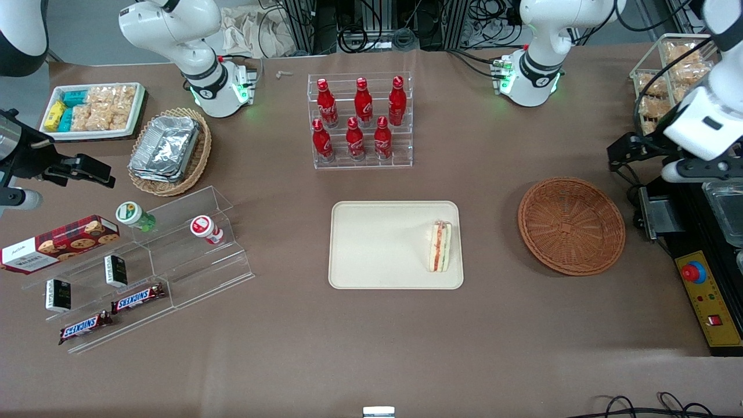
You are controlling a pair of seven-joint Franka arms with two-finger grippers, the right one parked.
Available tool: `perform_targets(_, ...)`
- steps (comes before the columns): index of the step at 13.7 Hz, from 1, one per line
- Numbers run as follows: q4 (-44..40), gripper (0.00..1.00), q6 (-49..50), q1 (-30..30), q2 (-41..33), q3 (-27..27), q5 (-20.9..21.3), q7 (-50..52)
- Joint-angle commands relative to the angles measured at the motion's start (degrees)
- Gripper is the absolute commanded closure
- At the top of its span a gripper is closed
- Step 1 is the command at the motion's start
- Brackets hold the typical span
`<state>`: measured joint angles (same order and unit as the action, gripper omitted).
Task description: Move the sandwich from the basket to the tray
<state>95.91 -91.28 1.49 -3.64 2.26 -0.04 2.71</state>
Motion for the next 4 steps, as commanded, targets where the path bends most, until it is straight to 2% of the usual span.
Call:
perform_targets(1,0.17,0.00,0.84,2.11,-0.93,-0.67,-0.75,0.10)
perform_targets(4,-0.02,0.00,0.84,2.55,-0.67,-0.32,-0.66,0.19)
